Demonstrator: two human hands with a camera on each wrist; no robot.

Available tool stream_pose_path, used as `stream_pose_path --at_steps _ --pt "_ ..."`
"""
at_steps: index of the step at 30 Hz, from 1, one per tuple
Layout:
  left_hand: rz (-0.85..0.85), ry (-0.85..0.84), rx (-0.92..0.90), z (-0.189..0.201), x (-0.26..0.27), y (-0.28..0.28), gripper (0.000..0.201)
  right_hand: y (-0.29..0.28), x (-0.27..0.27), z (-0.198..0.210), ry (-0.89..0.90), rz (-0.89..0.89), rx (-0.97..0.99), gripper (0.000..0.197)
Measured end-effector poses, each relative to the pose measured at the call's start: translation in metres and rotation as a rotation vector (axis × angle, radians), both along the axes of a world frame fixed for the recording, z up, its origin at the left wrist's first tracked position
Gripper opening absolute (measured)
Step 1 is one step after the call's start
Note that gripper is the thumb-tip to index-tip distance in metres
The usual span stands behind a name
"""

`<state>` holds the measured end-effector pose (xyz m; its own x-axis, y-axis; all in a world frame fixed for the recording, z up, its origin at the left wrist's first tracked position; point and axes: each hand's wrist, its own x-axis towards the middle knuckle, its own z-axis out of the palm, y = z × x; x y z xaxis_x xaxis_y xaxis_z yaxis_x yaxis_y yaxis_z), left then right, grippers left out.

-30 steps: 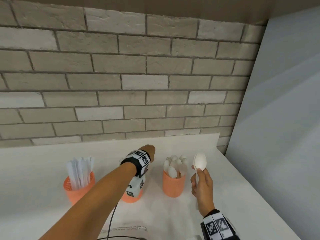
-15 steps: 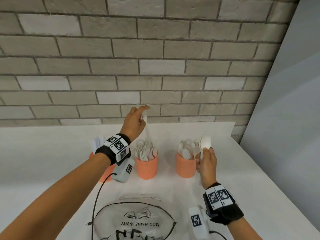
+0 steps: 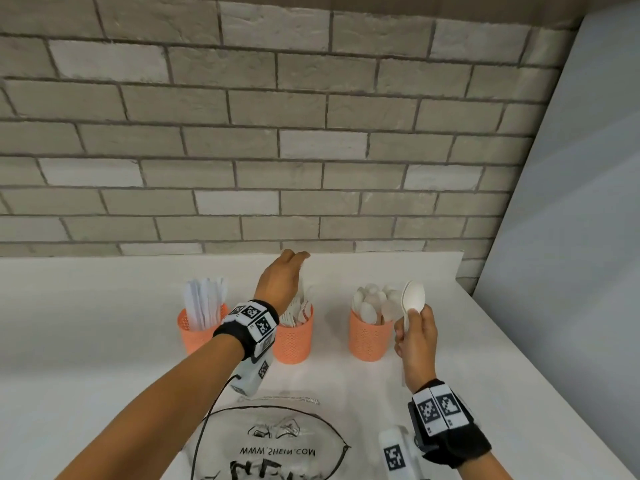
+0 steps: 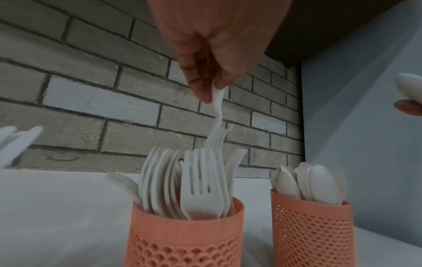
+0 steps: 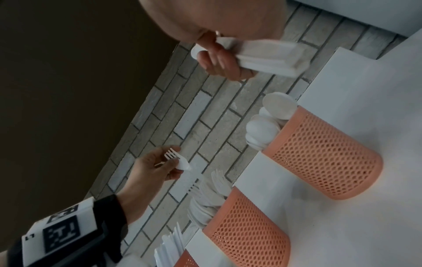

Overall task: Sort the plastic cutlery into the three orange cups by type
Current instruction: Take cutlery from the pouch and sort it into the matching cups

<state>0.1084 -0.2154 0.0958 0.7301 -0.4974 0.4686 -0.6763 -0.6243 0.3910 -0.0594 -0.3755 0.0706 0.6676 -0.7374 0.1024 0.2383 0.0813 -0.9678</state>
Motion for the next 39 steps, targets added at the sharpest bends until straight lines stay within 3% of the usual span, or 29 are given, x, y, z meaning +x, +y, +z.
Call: stream_pose_path --at_steps 4,9,11,16,19,24,29,33,36,39 --pt "0.106 0.052 0.145 -0.008 0.006 -0.003 0.046 -0.006 -0.006 0.001 -0.008 -0.014 -0.006 0.018" --pt "0.24 0.067 0.479 -0.024 0.004 -0.002 0.039 -0.009 -0.009 -0.001 0.002 -0.018 -0.01 0.017" --pt "0.217 0.15 0.478 -0.03 0.004 -0.002 0.042 -0.008 -0.008 0.0 -0.001 -0.013 -0.007 0.021" --pt "0.069 0.242 0.264 -0.038 -0.002 0.0 0.063 -0.008 -0.002 0.0 -0.014 -0.007 -0.013 0.025" --pt "0.02 0.229 0.435 -0.048 0.002 -0.002 0.059 -0.007 0.003 -0.002 -0.011 -0.022 -0.033 0.025" --pt "0.053 0.224 0.397 -0.05 0.001 -0.009 0.06 -0.014 0.012 -0.002 -0.016 -0.065 -0.071 0.027" --pt "0.064 0.242 0.539 -0.052 0.006 -0.016 0.067 -0.022 0.017 0.001 -0.036 -0.055 -0.087 0.026" --pt "0.035 0.356 0.489 -0.041 0.007 -0.017 0.073 -0.025 0.025 0.008 -0.056 -0.04 -0.088 0.027" --pt "-0.024 0.365 0.256 -0.02 0.0 -0.01 0.067 -0.03 0.033 0.015 -0.072 -0.031 -0.045 0.025" --pt "-0.097 0.27 0.039 0.011 -0.028 0.014 0.053 -0.034 0.044 0.021 -0.08 -0.003 -0.01 0.015"
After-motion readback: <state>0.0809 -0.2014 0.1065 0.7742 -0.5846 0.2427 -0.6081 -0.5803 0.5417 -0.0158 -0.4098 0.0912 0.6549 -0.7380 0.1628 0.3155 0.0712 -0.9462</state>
